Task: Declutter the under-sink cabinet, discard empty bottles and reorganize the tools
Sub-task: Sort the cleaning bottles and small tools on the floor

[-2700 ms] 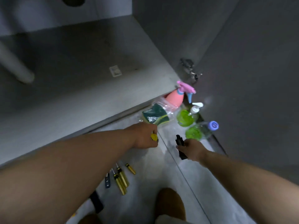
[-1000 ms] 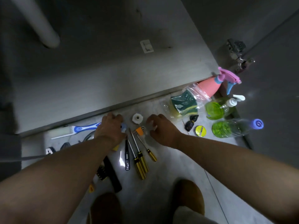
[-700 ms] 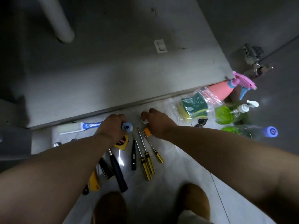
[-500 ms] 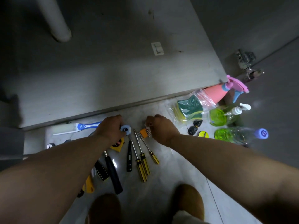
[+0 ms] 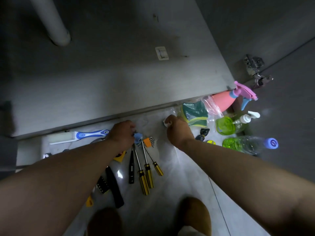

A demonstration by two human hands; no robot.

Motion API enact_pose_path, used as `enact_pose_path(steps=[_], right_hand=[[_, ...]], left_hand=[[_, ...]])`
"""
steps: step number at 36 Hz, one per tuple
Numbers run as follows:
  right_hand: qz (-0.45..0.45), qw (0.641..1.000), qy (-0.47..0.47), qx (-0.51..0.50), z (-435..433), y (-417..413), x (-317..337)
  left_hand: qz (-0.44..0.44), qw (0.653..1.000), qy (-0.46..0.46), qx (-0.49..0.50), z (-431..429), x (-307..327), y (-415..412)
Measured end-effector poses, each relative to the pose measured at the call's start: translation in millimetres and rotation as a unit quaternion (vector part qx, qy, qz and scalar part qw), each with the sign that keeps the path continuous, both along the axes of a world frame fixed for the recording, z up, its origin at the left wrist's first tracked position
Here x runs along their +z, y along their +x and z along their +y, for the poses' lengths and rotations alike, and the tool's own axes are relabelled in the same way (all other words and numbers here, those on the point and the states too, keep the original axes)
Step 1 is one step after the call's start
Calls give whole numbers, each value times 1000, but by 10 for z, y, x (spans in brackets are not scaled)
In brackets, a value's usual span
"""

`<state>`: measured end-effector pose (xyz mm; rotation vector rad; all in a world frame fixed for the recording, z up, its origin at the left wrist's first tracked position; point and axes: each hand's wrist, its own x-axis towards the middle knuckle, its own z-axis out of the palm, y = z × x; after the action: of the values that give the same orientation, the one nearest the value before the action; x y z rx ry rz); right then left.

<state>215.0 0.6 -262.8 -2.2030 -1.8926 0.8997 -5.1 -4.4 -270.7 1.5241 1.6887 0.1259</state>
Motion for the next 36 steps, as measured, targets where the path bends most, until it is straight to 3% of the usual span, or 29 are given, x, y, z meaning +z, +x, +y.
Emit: enact_pose_path(steps=[7, 13, 21, 25, 31, 36], right_hand=[[32, 998, -21, -42, 263, -160, -15], [111, 991, -2, -76, -95, -184, 5], [149, 988, -31, 37, -559, -181, -66], [183, 982, 19, 41, -510, -247, -15], [129, 988, 79, 37, -409, -231, 23], [92, 993, 67, -29, -445, -111, -60]], left_hand=[[-13, 1000, -19, 17, 14, -87, -58], [-19, 998, -44, 35, 46, -114, -41], [-67, 991, -84, 74, 129, -5, 39], [-126, 980, -127, 87, 145, 71, 110], [-229, 944, -200, 125, 125, 94, 249], [-154, 975, -145, 61, 106, 51, 287]])
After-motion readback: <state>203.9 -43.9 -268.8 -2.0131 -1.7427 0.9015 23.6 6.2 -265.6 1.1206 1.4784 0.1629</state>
